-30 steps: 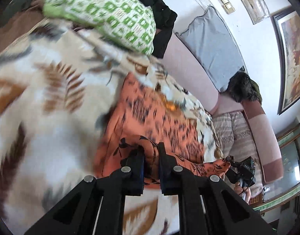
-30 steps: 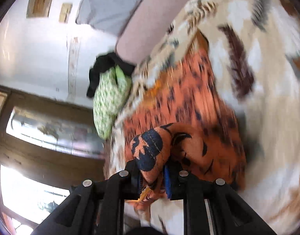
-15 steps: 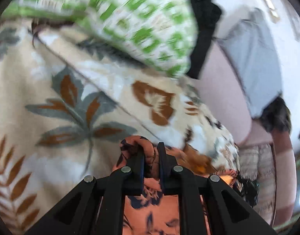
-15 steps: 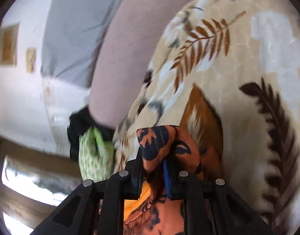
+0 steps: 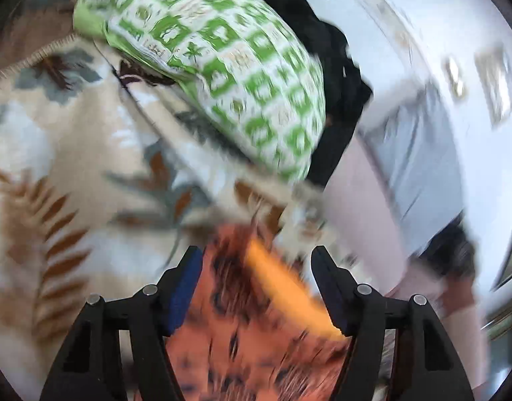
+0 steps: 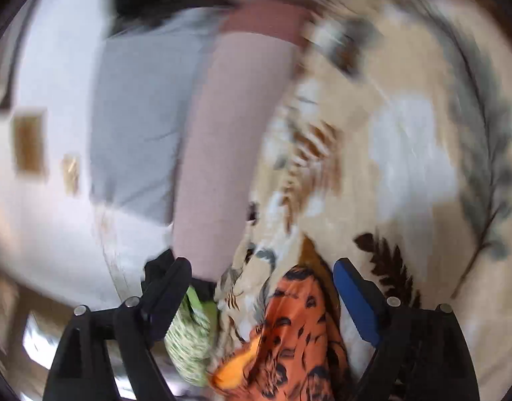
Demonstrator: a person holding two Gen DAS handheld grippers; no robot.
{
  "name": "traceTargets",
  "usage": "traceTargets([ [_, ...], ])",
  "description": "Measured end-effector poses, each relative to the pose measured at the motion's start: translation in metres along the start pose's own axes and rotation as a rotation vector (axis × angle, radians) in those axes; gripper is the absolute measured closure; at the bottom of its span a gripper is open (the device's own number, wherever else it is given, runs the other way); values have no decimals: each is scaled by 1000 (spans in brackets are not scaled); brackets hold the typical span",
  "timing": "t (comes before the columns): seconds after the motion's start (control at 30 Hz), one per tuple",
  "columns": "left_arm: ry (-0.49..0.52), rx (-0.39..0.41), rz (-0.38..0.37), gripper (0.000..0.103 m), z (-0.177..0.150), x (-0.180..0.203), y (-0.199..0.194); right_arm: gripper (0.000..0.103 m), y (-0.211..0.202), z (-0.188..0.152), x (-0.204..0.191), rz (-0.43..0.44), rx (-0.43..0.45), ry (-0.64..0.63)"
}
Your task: Fold small clothes
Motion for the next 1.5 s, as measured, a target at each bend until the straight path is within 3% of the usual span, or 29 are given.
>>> traceTargets([
  [0.1, 163, -79, 131, 30, -55, 40, -4, 15, -10, -43, -32, -74, -68, -209],
  [0.17, 204, -116, 161, 28, -95, 60, 0, 16, -8, -84, -46, -133, -119, -369],
  [0.23, 206, -147, 217, 28, -129, 65, 8, 31, 1, -132, -48, -193, -176, -499],
  [0.27, 216, -154, 241, 28, -143, 63, 11, 36, 9, -157, -43, -231, -216, -545],
  [0.33, 238, -198, 311, 28, -162, 50, 22, 58, 23, -193, -21, -303, -303, -592],
  [0.37, 243, -229, 350, 28, -172, 35, 26, 61, 33, -211, -2, -378, -357, -620],
  [0.43, 263, -210, 315, 28, -175, 31, 22, 66, 40, -231, 37, -515, -415, -670],
  [0.47, 284, -229, 320, 28, -174, 31, 19, 66, 38, -236, 51, -543, -435, -672],
  [0.6, 239, -200, 279, 28, -166, 27, 10, 68, 21, -242, 33, -548, -403, -763],
  [0.7, 213, -189, 247, 28, -161, 27, 6, 66, 28, -253, -7, -470, -387, -808],
  [0.83, 199, -195, 253, 28, -158, 23, 10, 66, 87, -290, -31, -438, -487, -812],
  [0.97, 216, -216, 260, 28, -159, 26, 13, 65, 167, -300, -10, -591, -536, -779],
  [1.1, 190, -221, 224, 28, -155, 25, 17, 65, 222, -265, -43, -541, -335, -767],
  [1.13, 181, -217, 213, 27, -154, 23, 14, 66, 227, -250, -54, -520, -262, -716],
  [1.17, 171, -209, 203, 27, -151, 22, 12, 66, 229, -248, -63, -492, -244, -676],
  [1.27, 149, -161, 222, 27, -139, 15, -1, 66, 229, -279, -90, -351, -341, -672],
  [1.33, 152, -129, 267, 27, -133, 8, -10, 66, 232, -329, -100, -291, -477, -749],
  [1.4, 160, -129, 291, 27, -130, 2, -14, 66, 239, -368, -97, -283, -565, -786],
  [1.5, 206, -174, 376, 27, -135, -10, -9, 66, 261, -405, -76, -364, -620, -822],
])
Point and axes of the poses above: each gripper's, at about its wrist camera, not at the fingertips, and y roughly the way its jaws point, x to its right, z to its top, the point moved 8 cm from there along y, roughly the way its jaws point, and after that the axes turned 11 degrees about y, right-handed, at the moved point
